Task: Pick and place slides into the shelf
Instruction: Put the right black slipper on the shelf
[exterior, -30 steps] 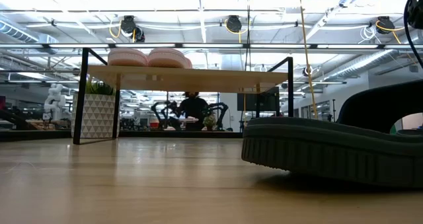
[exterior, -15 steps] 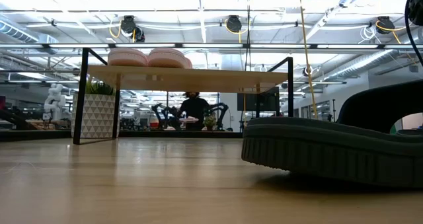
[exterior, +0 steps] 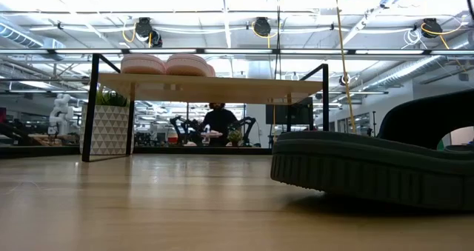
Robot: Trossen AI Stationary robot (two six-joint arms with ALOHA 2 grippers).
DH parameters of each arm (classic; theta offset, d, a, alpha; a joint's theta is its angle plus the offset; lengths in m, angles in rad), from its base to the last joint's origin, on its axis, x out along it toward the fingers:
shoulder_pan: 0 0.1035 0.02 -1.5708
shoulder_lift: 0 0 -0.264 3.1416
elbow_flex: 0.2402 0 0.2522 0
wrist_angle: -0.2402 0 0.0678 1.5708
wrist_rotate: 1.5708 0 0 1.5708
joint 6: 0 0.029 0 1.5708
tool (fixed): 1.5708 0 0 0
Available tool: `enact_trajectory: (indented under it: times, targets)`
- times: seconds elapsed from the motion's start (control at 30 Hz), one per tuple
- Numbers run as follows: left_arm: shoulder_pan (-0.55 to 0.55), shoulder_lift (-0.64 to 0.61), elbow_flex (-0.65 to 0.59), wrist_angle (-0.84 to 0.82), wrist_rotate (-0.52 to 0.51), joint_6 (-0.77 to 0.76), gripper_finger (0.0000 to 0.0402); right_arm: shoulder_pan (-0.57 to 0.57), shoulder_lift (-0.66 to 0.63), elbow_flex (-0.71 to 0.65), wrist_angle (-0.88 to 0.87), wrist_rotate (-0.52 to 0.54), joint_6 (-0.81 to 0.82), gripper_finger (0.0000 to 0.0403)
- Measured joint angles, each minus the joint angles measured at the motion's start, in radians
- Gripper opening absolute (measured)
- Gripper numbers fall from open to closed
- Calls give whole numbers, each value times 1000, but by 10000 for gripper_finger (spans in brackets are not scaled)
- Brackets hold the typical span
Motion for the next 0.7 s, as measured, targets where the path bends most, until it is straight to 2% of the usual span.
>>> enact_trajectory:
  times: [0.2,0.33,0.53,0.7]
  targets:
    - [0,0,0,0,0,-4,191,0,271,332,-325,-108,115,93]
    - [-1,0,0,1,1,-6,191,0,441,485,-475,-190,178,93]
    - [-1,0,0,1,1,-2,191,0,630,553,-555,-255,200,93]
    - [-1,0,0,1,2,-3,191,0,721,553,-734,-273,250,93]
